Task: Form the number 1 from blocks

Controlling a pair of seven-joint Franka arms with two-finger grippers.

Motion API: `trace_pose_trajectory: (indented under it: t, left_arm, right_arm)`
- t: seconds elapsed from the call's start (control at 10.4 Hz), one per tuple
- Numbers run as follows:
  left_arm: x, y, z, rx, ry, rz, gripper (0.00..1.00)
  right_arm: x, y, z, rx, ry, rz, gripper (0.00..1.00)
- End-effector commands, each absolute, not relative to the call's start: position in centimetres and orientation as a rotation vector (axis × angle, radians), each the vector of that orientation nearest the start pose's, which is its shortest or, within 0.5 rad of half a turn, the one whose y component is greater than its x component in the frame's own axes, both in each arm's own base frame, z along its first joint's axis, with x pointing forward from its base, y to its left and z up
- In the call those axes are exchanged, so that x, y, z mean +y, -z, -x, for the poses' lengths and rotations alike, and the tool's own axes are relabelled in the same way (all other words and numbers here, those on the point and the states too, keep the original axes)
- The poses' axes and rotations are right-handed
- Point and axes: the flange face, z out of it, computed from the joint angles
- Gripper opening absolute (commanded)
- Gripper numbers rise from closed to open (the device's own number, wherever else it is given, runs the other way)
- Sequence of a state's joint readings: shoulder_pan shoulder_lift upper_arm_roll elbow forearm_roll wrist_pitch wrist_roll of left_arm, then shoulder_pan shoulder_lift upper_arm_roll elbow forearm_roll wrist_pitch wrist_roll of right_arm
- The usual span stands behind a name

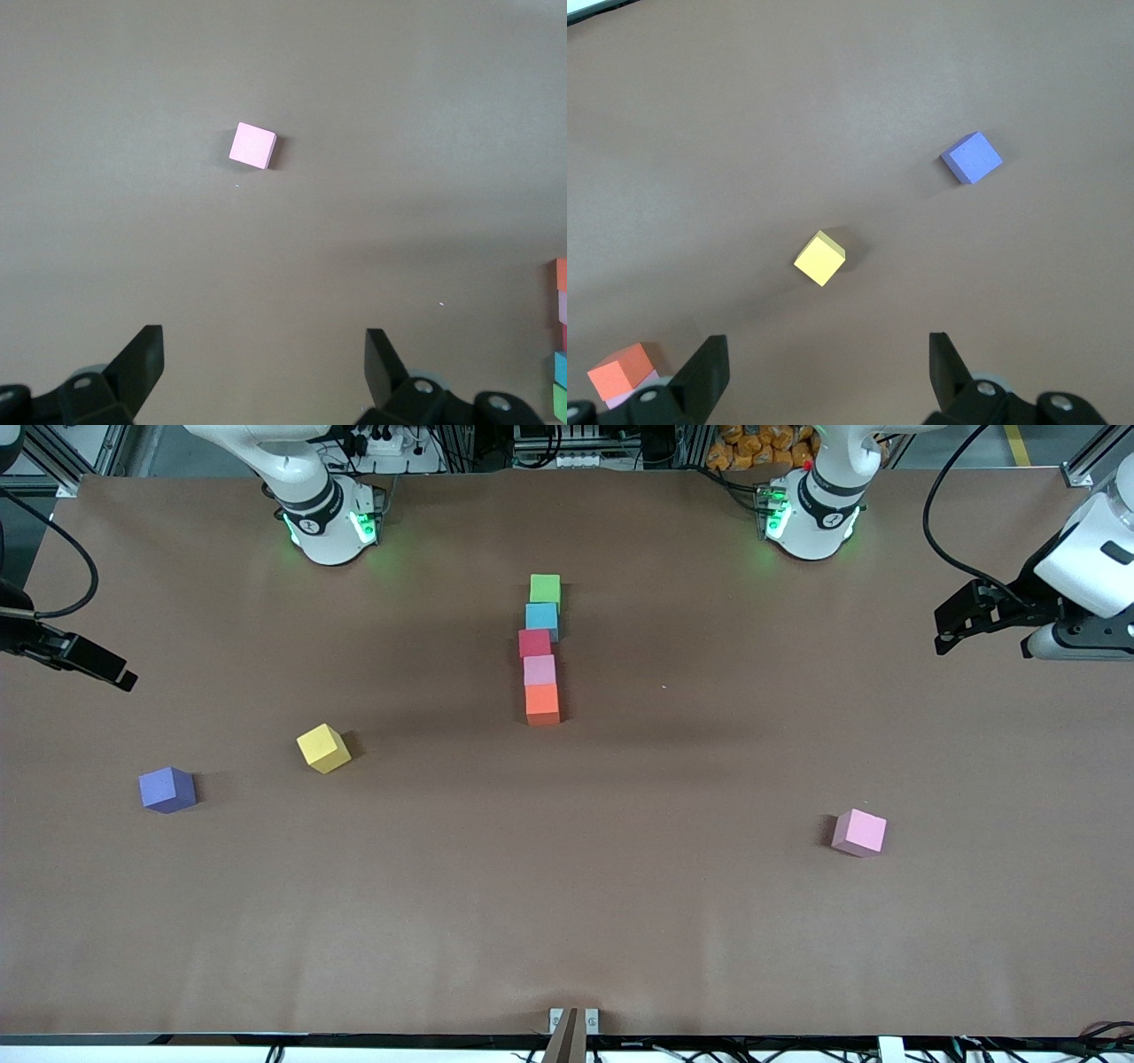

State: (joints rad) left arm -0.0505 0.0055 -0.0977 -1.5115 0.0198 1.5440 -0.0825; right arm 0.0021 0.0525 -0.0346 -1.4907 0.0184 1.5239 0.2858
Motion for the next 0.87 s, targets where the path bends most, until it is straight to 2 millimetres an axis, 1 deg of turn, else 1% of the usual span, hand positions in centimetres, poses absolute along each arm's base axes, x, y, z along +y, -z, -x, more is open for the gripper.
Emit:
trace_pose_trajectory:
  t: [0.0, 0.19, 0.58, 0.77]
  left_arm:
    - [-7.60, -65.28, -55.07, 0.127, 0.034, 3.137, 1.00]
    - [-7.67, -64.91, -55.05, 0.127, 0.020, 3.135, 1.00]
    - [-7.64, -64.82, -54.84, 0.127, 0.007, 3.139, 1.00]
    - [-7.64, -65.08, -54.68, 0.128, 0.007, 3.141, 1.00]
  right_arm:
    - [-1.53, -63.47, -56.60, 0.520, -0.030, 3.096, 1.00]
    - [-1.36, -63.48, -56.63, 0.515, -0.027, 3.097, 1.00]
    - [-1.54, -63.50, -56.64, 0.520, -0.024, 3.097, 1.00]
    - [-1.06, -63.50, -56.65, 0.506, -0.023, 3.109, 1.00]
